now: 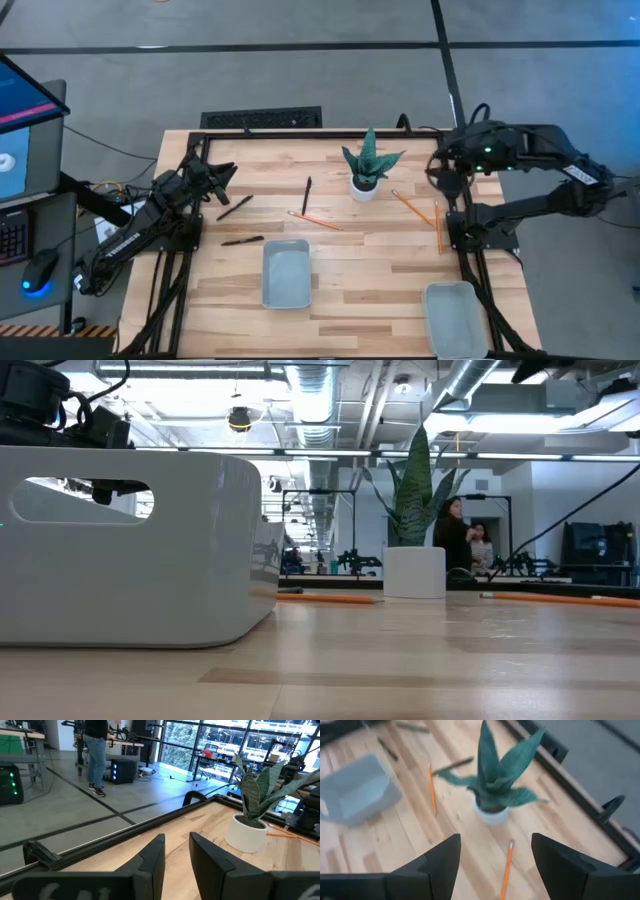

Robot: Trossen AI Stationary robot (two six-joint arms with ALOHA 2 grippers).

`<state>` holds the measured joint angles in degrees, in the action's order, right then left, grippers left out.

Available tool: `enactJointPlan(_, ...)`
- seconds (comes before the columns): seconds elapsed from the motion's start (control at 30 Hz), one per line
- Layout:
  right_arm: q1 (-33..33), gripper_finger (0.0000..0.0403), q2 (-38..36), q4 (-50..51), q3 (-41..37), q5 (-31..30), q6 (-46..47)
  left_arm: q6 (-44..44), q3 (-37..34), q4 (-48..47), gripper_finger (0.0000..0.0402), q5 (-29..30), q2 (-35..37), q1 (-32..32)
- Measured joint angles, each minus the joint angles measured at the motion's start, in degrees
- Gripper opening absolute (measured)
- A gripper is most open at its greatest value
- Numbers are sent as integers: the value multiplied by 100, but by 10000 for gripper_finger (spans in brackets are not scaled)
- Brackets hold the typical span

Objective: Sort pens & pencils
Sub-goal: Move the right gray bin to the middle bottom of the table

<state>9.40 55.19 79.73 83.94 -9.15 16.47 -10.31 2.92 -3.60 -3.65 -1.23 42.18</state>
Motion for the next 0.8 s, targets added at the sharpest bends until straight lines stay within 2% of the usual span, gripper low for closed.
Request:
enactJointPlan(0.27,-14,265,487,1075,-1,862,33,176,0,-2,79,1,0,0)
enactJointPlan(0.43,-365,265,674,1016,-104,1487,308,242,0,-2,79,3,0,2)
enactJointPlan(0.8,-2119,265,1338,1010,-264,1364,875,260,0,-33,79,357,0,1)
